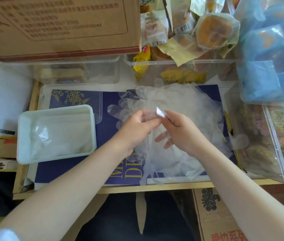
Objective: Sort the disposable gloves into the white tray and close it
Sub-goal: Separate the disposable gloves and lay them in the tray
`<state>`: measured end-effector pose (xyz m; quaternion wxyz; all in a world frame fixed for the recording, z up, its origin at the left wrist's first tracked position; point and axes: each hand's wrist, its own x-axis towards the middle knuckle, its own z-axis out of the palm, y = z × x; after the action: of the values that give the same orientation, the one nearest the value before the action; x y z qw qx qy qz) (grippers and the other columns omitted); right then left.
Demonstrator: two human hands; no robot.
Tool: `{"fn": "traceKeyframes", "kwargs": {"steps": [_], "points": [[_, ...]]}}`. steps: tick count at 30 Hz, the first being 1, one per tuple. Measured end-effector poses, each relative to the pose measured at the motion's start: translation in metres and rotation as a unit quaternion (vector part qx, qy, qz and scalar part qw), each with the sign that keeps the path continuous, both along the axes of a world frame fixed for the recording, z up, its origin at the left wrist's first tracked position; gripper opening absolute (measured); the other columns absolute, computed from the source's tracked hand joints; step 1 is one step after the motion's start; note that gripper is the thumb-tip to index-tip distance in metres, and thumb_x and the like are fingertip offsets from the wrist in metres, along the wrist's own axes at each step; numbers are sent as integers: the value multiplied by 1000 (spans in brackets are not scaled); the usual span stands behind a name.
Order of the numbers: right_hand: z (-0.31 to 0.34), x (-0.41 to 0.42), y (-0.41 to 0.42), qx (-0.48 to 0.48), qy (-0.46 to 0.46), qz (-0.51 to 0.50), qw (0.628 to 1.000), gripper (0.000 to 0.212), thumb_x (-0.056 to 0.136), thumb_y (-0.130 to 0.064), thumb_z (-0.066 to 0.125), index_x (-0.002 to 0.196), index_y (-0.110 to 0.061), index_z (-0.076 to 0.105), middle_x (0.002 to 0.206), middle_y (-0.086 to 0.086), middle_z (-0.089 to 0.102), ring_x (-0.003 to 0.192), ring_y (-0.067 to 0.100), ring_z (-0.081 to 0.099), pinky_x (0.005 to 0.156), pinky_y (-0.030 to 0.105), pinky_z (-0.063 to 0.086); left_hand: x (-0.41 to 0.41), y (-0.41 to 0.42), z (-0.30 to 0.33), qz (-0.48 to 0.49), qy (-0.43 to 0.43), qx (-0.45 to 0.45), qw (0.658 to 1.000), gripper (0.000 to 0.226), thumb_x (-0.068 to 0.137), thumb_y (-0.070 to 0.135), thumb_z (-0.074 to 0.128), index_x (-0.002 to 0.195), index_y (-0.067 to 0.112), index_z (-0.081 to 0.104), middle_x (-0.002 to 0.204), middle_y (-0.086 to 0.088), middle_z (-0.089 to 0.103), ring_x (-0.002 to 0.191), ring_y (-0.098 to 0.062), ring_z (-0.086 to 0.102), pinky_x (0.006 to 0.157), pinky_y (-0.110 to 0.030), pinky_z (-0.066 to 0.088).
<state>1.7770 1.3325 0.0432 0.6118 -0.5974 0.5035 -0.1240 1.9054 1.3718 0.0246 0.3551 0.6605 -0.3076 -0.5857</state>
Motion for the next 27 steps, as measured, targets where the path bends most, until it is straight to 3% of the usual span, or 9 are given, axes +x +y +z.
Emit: {"fn": "traceKeyframes", "kwargs": {"steps": [5, 8, 12, 15, 17, 19, 21, 24, 27], "points": [[-1, -8, -4, 99, -65, -48, 992, 23, 101, -18, 36, 106, -11, 57, 96, 1, 67, 57, 18, 65, 40, 21, 42, 25, 13, -9, 45, 1, -6, 999, 24, 90, -8, 47, 86, 10, 62, 67, 5, 70, 62, -4, 65, 69, -20, 48], [-7, -15, -7, 126, -92, -39, 987, 27, 101, -15, 36, 93, -8, 61, 81, 1, 72, 52, 14, 65, 38, 18, 34, 49, 21, -6, -31, 25, 20, 999, 19, 91, -5, 49, 88, 9, 62, 65, 5, 70, 60, -2, 62, 57, -12, 44], [-19, -10, -2, 137, -80, -31, 987, 27, 101, -14, 37, 89, -9, 61, 76, 0, 71, 48, 11, 62, 38, 17, 31, 61, 27, -11, -58, -15, 22, 998, 11, 91, 7, 56, 92, 15, 63, 83, -2, 71, 79, -10, 64, 79, -19, 48], [-26, 1, 8, 155, -83, -12, 984, 24, 100, -16, 39, 96, -12, 62, 82, 0, 70, 53, 13, 62, 42, 19, 34, 56, 25, -14, -6, -67, -26, 997, 15, 93, 9, 52, 82, 13, 62, 70, 2, 66, 58, -6, 62, 68, -20, 51], [-35, 7, 10, 107, -23, -14, 994, 18, 97, -20, 48, 110, -15, 60, 95, -2, 67, 74, 15, 63, 56, 19, 42, 59, 25, -17, 22, -148, -37, 988, 22, 94, 11, 51, 75, 15, 59, 61, 6, 61, 45, -6, 53, 58, -21, 46], [-50, 7, 7, -54, 144, 49, 987, 46, 90, -33, 59, 131, -17, 49, 122, 0, 54, 109, 17, 53, 84, 24, 44, 67, 26, -21, 44, -234, -48, 970, 25, 93, 16, 52, 68, 16, 57, 57, 4, 60, 42, -8, 48, 57, -25, 43], [-64, 5, 4, -173, 275, 107, 940, 71, 87, -46, 58, 145, -18, 29, 150, 5, 30, 136, 23, 29, 107, 35, 30, 76, 31, -24, 64, -294, -59, 952, 29, 91, 21, 54, 63, 16, 53, 58, -1, 58, 47, -12, 46, 60, -28, 41], [-82, 5, 5, -193, 341, 115, 913, 78, 90, -47, 52, 149, -16, 11, 158, 9, 9, 143, 28, 12, 113, 41, 19, 88, 38, -23, 85, -343, -63, 933, 29, 92, 23, 54, 63, 19, 51, 58, 2, 55, 51, -7, 45, 55, -16, 35], [-96, 2, 5, -220, 360, 98, 901, 65, 90, -38, 56, 143, -10, 29, 154, 11, 22, 138, 30, 23, 107, 42, 27, 97, 43, -21, 83, -362, -67, 926, 28, 92, 22, 54, 64, 19, 51, 56, 2, 51, 50, -8, 41, 52, -14, 32]]}}
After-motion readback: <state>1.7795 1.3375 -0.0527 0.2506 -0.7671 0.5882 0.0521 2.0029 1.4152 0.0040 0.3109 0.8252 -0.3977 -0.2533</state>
